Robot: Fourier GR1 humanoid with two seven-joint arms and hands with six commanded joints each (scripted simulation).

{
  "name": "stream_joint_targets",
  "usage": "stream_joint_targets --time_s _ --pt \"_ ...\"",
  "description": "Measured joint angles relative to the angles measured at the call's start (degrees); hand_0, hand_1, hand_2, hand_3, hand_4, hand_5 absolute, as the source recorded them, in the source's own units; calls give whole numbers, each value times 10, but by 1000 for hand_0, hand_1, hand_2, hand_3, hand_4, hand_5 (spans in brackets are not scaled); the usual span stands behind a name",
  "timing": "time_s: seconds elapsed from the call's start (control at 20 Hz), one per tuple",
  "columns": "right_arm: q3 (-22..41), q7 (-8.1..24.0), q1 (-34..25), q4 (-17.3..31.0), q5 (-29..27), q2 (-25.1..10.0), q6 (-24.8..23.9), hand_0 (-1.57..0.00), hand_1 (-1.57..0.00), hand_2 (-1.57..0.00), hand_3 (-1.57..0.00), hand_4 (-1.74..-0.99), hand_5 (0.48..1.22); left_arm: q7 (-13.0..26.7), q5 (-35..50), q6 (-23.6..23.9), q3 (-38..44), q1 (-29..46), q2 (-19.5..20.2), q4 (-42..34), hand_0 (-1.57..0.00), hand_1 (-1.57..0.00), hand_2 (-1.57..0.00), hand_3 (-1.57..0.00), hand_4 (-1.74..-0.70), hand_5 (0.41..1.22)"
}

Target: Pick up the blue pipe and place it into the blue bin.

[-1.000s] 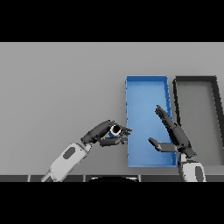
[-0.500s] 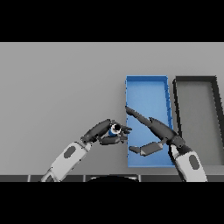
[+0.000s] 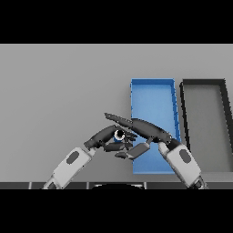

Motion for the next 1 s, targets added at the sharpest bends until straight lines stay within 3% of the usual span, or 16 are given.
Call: stream_joint_targets --time_s 0.25,0.3,0.35,0.4,0.45,0.5,0.55,0.6,0.7,0.85,1.0 --pt "10 6 -40 47 3 31 9 -14 -36 -68 -11 -1241 516 13 12 -11 8 -10 -1 8 -1571 -1571 -1571 -1474 -1720 1221" --pt "11 9 -51 65 6 36 15 -54 -83 -115 -43 -1268 519 9 19 -18 5 -3 -1 2 -1571 -1567 -1571 -1395 -1717 1221" --pt "13 8 -59 75 5 41 22 -138 -166 -193 -106 -1308 523 5 24 -23 10 -3 5 -1 -1496 -1393 -1367 -1150 -1630 1221" --pt "15 5 -65 81 7 42 28 -278 -313 -329 -228 -1352 528 -9 7 -19 10 -14 3 3 -1236 -1120 -1093 -920 -1613 1221" --pt "20 3 -67 85 11 47 32 -478 -500 -500 -375 -1390 538 18 -22 -8 -3 -16 14 -6 -993 -895 -875 -736 -1587 1221" --pt "23 -1 -68 89 11 48 39 -697 -714 -714 -562 -1453 551 32 -47 1 -7 -22 23 -4 -879 -828 -796 -667 -1611 1221" --pt "25 -7 -77 93 8 52 43 -872 -886 -886 -701 -1503 573 30 -56 13 -11 -21 16 -11 -895 -867 -845 -656 -1637 1221" --pt "29 -2 -79 90 -4 57 43 -1012 -1023 -1023 -828 -1541 604 24 -54 17 -10 -17 17 -15 -1030 -1008 -990 -623 -1658 1192" --pt "30 20 -75 87 -34 58 32 -1213 -1220 -1220 -1096 -1492 706 8 -22 11 -1 -5 4 -22 -1225 -1211 -1199 -525 -1688 1203" --pt "28 16 -69 85 -26 65 15 -1388 -1391 -1391 -1328 -1458 957 -8 7 -2 10 4 -1 -17 -1394 -1386 -1381 -550 -1714 1212" --pt "29 -29 -65 86 14 68 25 -1477 -1479 -1479 -1446 -1465 1086 -11 2 4 7 -2 10 -19 -1480 -1454 -1474 -550 -1727 1216"
